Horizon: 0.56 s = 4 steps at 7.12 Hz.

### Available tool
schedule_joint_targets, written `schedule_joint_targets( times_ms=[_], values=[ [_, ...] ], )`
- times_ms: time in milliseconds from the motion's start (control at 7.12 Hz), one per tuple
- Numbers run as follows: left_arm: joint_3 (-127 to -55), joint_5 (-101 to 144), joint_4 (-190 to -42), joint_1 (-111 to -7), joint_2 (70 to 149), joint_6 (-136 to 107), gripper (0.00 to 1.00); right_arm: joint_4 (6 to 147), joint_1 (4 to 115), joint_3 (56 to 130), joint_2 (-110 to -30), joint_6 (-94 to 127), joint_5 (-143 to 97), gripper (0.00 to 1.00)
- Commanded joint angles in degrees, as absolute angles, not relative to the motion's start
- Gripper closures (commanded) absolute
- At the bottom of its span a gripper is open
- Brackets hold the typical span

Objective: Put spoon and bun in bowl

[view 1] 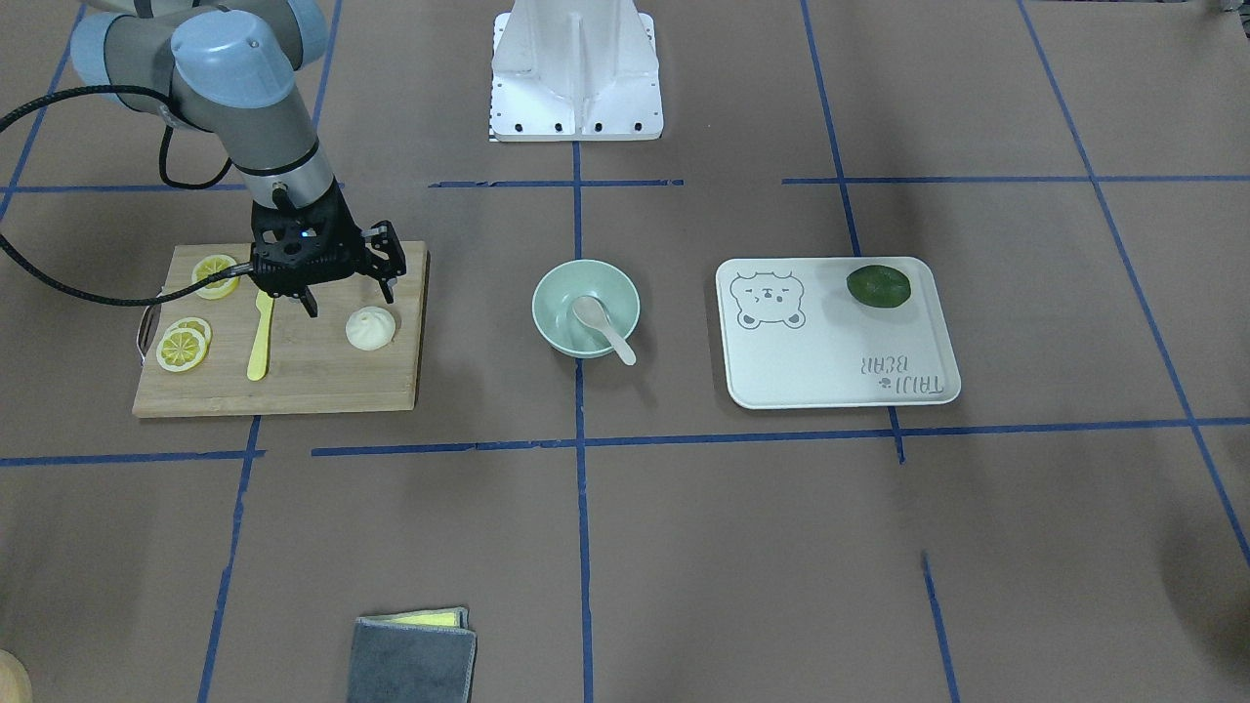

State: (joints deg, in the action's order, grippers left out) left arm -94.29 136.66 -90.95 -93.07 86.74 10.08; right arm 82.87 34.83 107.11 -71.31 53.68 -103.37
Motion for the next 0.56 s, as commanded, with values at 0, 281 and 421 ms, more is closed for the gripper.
schedule_joint_targets(
  times_ms=[0, 281, 421],
  values=[
    [-94.48, 136.67, -90.97, -93.08, 86.84, 10.11, 0.00, 82.88, 34.54, 105.91, -71.19, 53.44, -102.48, 0.27],
    [-94.48, 136.58, -91.05, -92.99, 87.36, 10.02, 0.00, 82.88, 33.93, 105.30, -71.19, 53.87, -102.39, 0.39],
    [-94.48, 136.58, -90.97, -92.99, 87.28, 10.02, 0.00, 82.88, 33.84, 105.29, -71.10, 53.88, -102.39, 0.49]
  ],
)
